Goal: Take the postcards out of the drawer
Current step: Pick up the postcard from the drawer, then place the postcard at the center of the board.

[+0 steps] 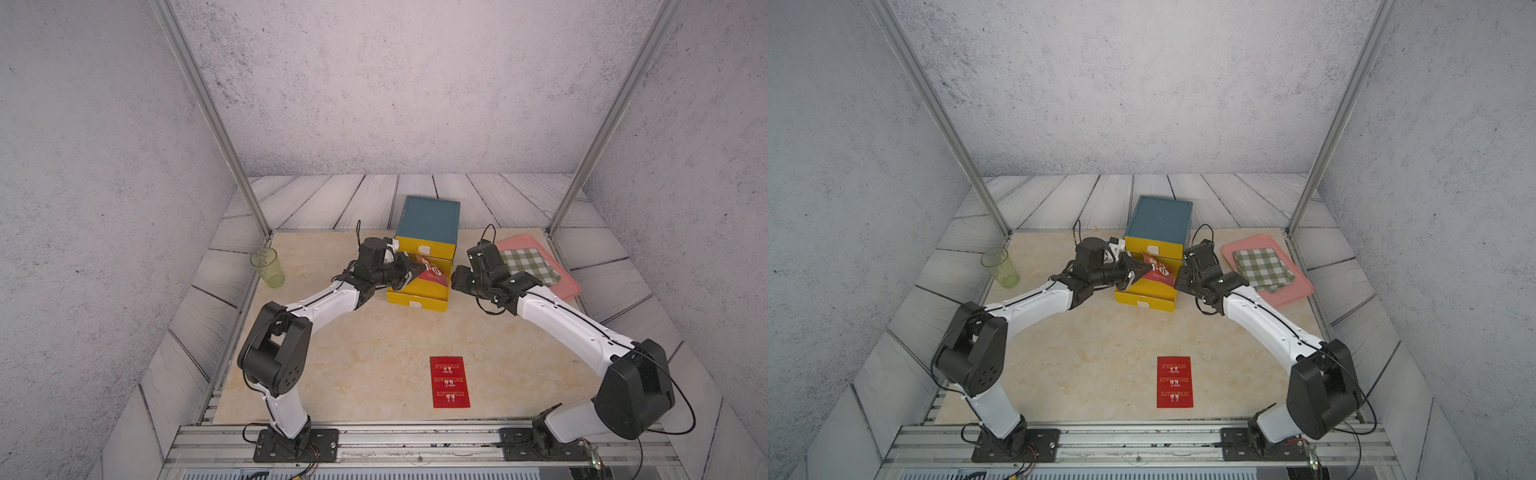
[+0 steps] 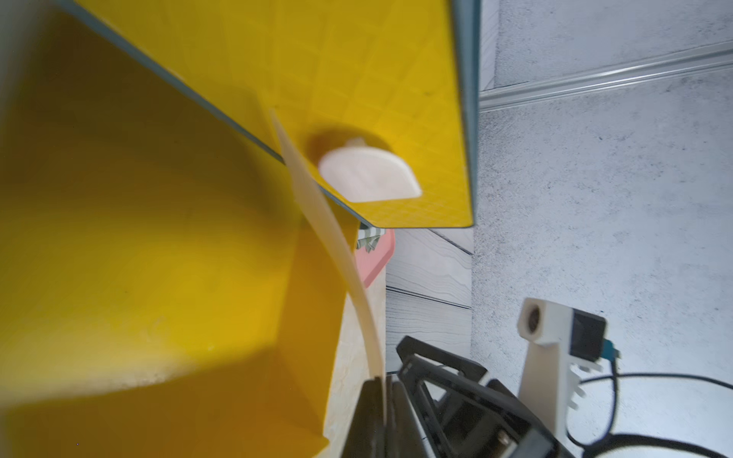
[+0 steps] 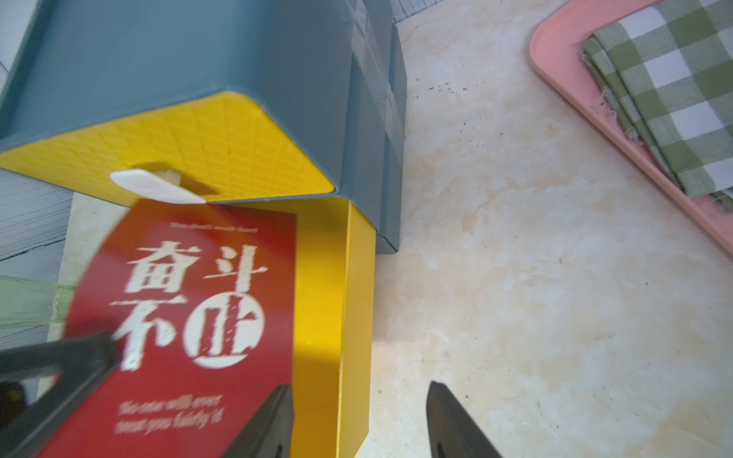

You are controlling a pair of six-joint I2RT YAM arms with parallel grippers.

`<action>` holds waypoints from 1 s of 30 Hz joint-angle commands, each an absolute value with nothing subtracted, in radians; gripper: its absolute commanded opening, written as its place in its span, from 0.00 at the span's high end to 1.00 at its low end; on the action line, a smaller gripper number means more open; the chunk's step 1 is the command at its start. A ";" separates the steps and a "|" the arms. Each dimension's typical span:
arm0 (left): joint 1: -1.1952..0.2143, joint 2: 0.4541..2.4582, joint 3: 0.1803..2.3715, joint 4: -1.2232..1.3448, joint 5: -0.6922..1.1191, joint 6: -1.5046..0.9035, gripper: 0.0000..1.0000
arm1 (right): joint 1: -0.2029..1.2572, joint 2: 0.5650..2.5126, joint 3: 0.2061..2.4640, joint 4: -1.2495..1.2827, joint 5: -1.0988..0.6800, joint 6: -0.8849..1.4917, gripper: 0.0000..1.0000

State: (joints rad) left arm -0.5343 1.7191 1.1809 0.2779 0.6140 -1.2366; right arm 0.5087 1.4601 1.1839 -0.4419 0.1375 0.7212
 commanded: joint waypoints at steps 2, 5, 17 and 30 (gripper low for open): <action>-0.532 1.597 1.119 0.227 0.607 -1.238 1.00 | 0.497 1.409 1.178 -0.482 0.128 0.694 0.43; -0.539 1.511 1.079 0.164 0.612 -1.191 1.00 | 0.488 1.399 1.185 -0.503 0.116 0.674 0.43; -0.615 0.999 0.658 0.115 0.440 -1.100 1.00 | 0.446 1.243 1.010 -0.374 -0.289 0.617 0.40; -0.653 0.933 0.402 0.565 0.579 -1.122 1.00 | 0.431 0.995 0.566 0.130 -0.822 0.884 0.27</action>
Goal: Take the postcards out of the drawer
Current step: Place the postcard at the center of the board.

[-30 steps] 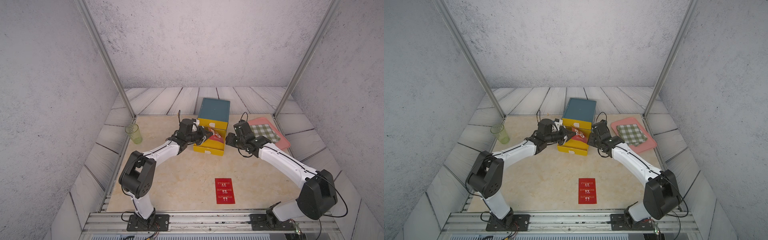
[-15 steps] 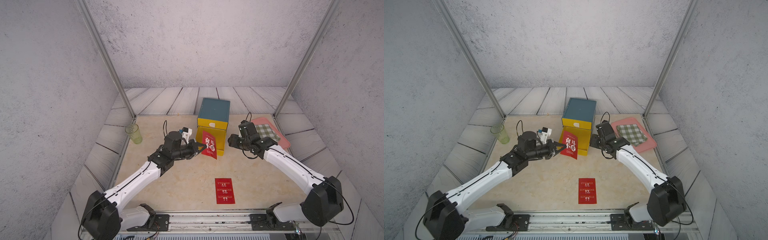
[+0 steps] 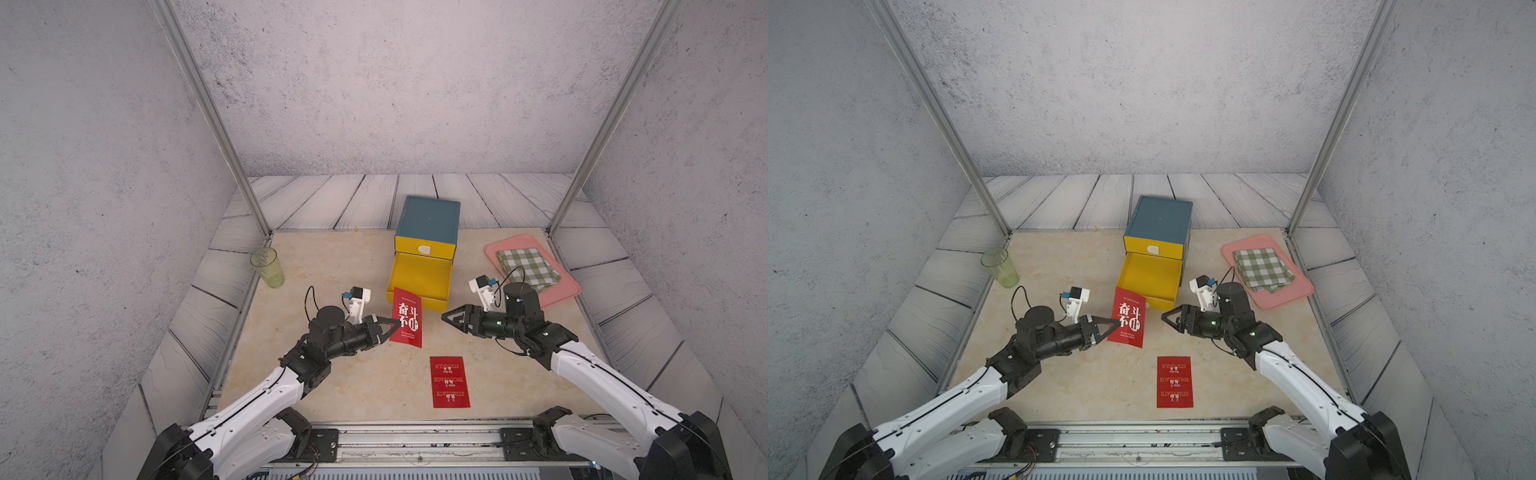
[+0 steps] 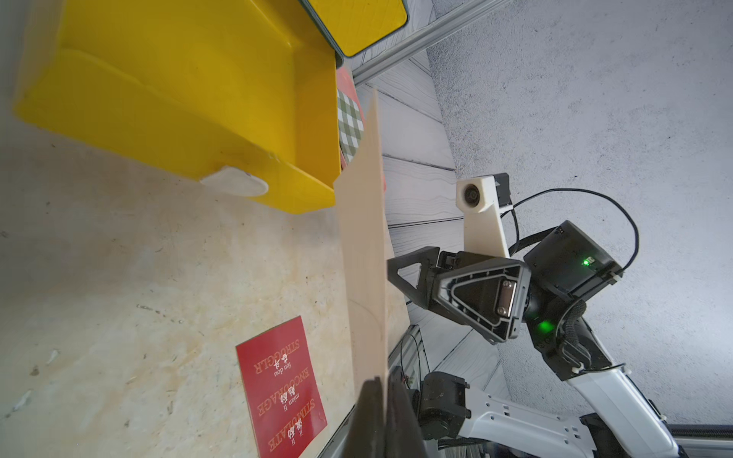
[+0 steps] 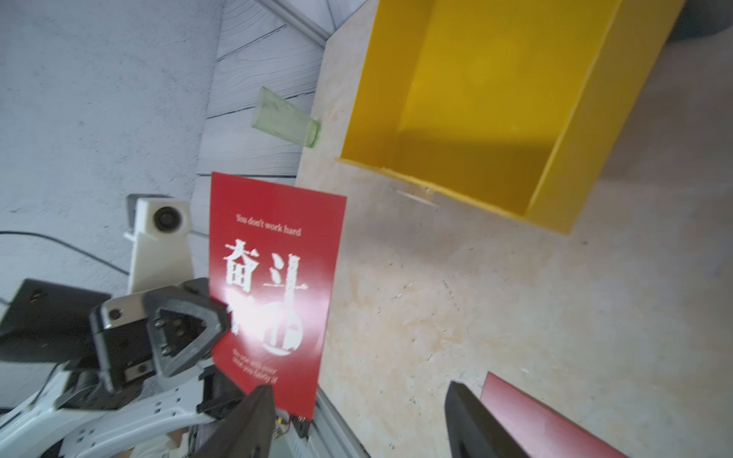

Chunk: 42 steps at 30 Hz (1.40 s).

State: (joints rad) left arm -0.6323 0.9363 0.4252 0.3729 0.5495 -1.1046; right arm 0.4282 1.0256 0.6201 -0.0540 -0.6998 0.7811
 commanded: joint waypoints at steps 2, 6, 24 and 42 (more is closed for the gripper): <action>-0.685 0.944 0.403 0.587 0.572 -1.111 1.00 | 0.446 0.996 0.515 0.243 -0.838 0.950 0.26; -0.724 0.983 0.390 0.688 0.550 -1.138 1.00 | 0.501 1.004 0.494 0.279 -0.804 0.964 0.24; -0.806 1.102 0.352 0.843 0.439 -1.210 1.00 | 0.590 1.069 0.418 0.575 -0.763 1.095 0.37; -0.831 1.016 0.356 0.531 0.336 -1.180 1.00 | 0.684 1.104 0.526 0.229 -0.610 0.925 0.94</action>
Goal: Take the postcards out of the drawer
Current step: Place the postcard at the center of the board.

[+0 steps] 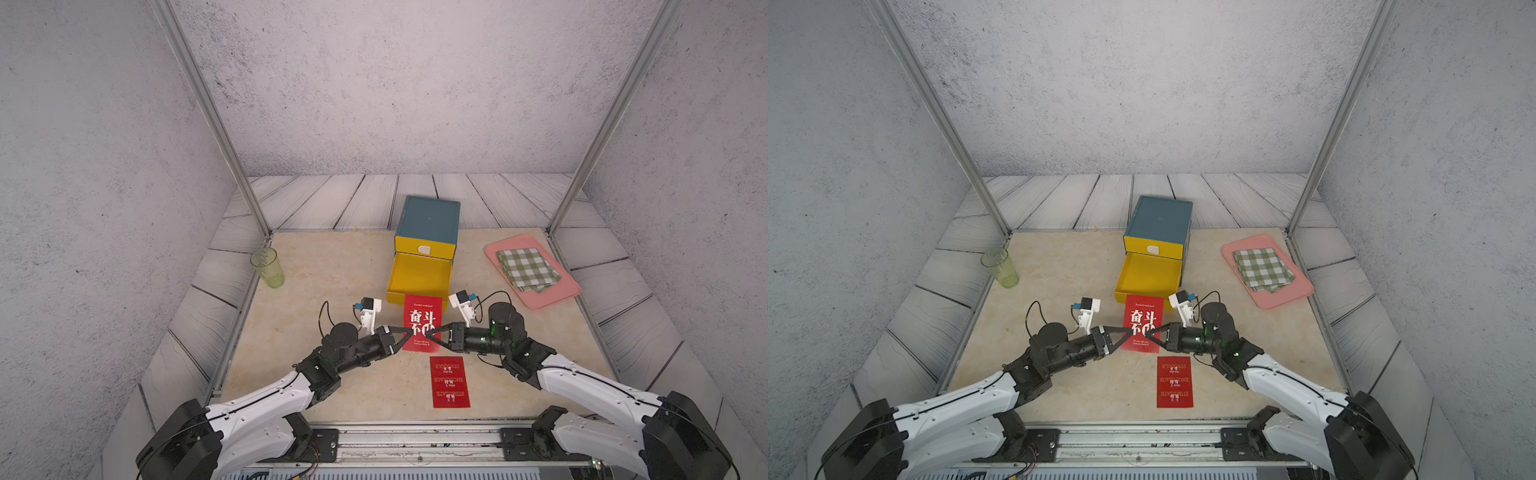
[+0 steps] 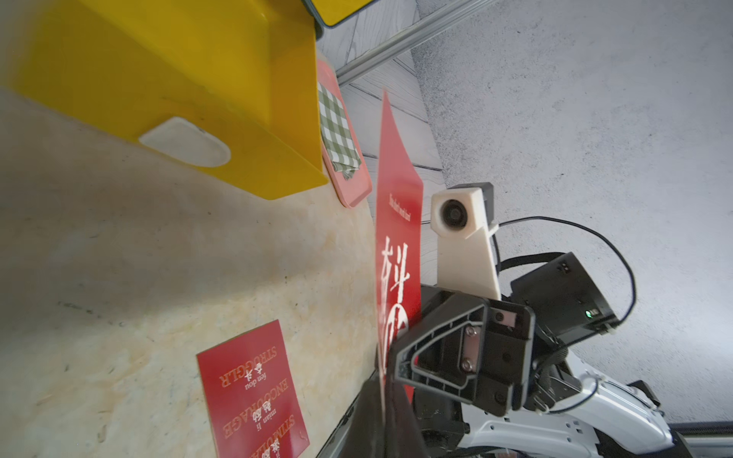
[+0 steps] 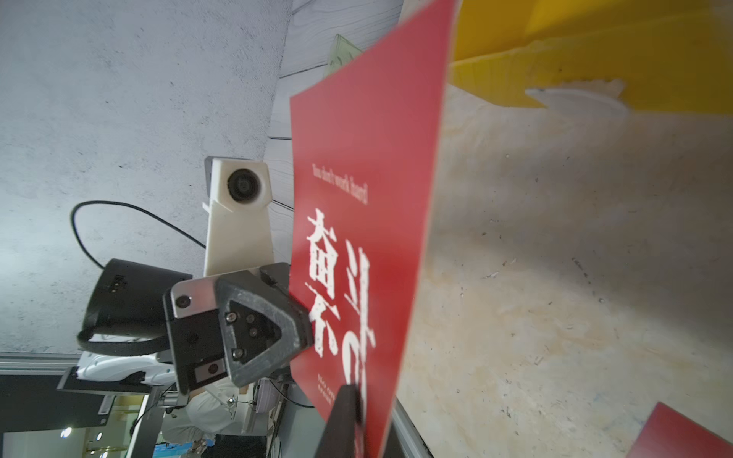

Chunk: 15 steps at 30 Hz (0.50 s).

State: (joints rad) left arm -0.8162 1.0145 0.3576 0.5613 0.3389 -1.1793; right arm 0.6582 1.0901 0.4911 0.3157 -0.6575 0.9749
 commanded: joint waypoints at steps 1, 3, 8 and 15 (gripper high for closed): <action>-0.832 1.008 0.354 0.508 0.326 -1.179 1.00 | 0.691 1.102 0.536 0.194 -0.594 0.914 0.95; -0.836 0.978 0.355 0.438 0.294 -1.178 1.00 | 0.705 1.099 0.550 0.131 -0.560 0.892 0.97; -0.851 0.894 0.384 0.228 0.221 -1.152 1.00 | 0.763 1.121 0.597 0.009 -0.468 0.867 1.00; -0.863 0.890 0.372 0.126 0.212 -1.185 0.86 | 0.847 1.216 0.598 0.060 -0.425 0.911 1.00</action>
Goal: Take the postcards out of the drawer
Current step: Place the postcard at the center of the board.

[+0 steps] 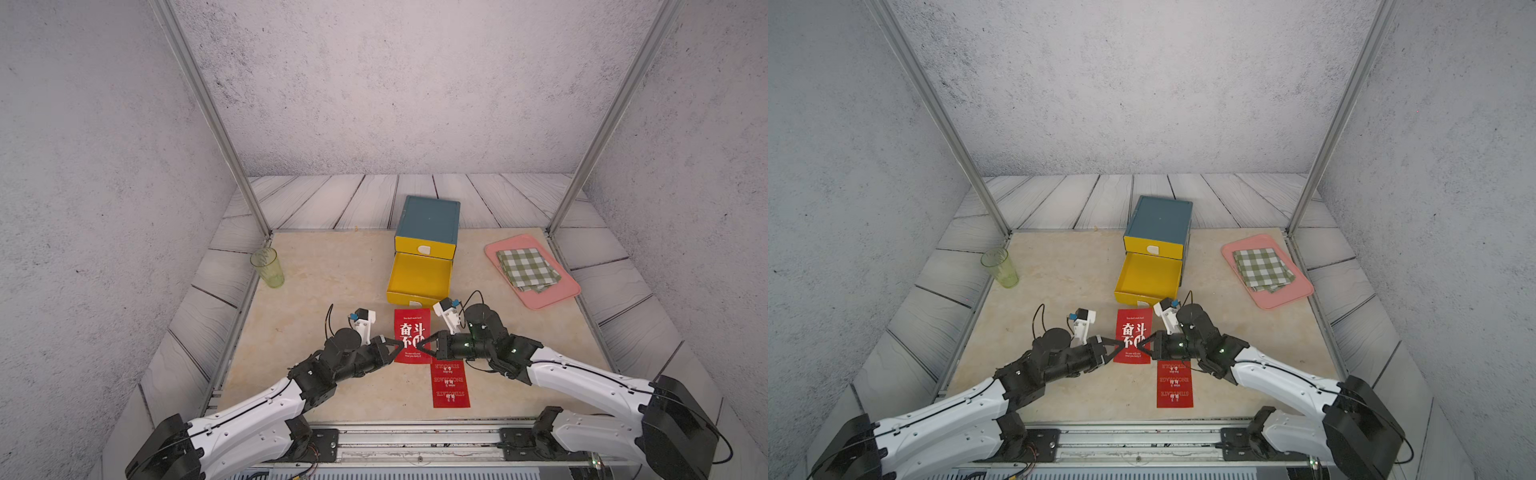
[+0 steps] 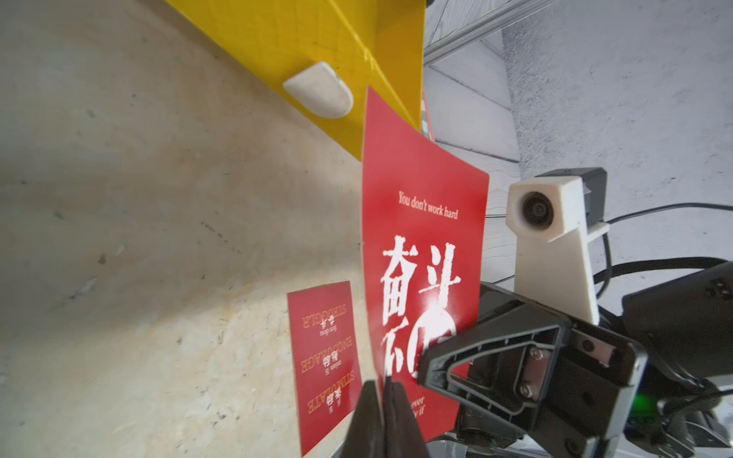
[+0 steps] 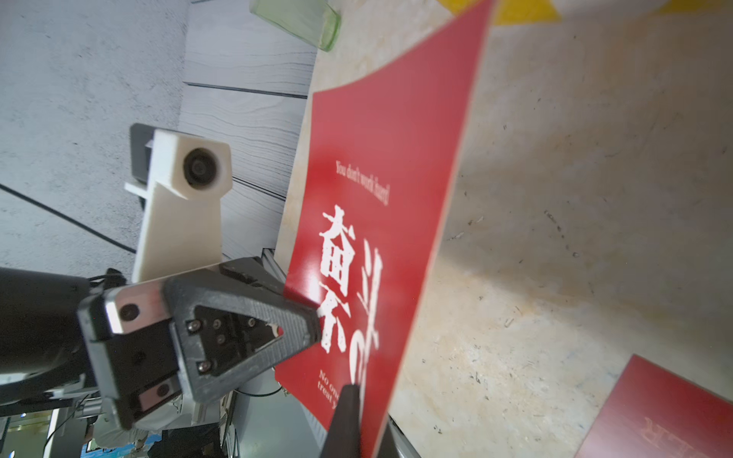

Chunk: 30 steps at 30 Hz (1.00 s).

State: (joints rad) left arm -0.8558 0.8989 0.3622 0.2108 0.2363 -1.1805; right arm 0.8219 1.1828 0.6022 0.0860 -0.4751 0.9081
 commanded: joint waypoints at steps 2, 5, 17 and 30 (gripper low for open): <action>-0.863 0.857 0.345 0.074 0.180 -1.212 0.77 | 0.859 1.227 0.570 0.097 -0.414 0.937 1.00; -0.862 0.774 0.303 -0.004 0.122 -1.232 0.65 | 0.871 1.238 0.548 0.111 -0.389 0.956 1.00; -0.859 0.575 0.262 -0.199 0.002 -1.233 0.52 | 0.966 1.431 0.555 0.196 -0.352 1.056 1.00; -0.842 0.554 0.275 -0.216 -0.004 -1.187 0.48 | 1.054 1.500 0.610 -0.005 -0.216 1.131 0.95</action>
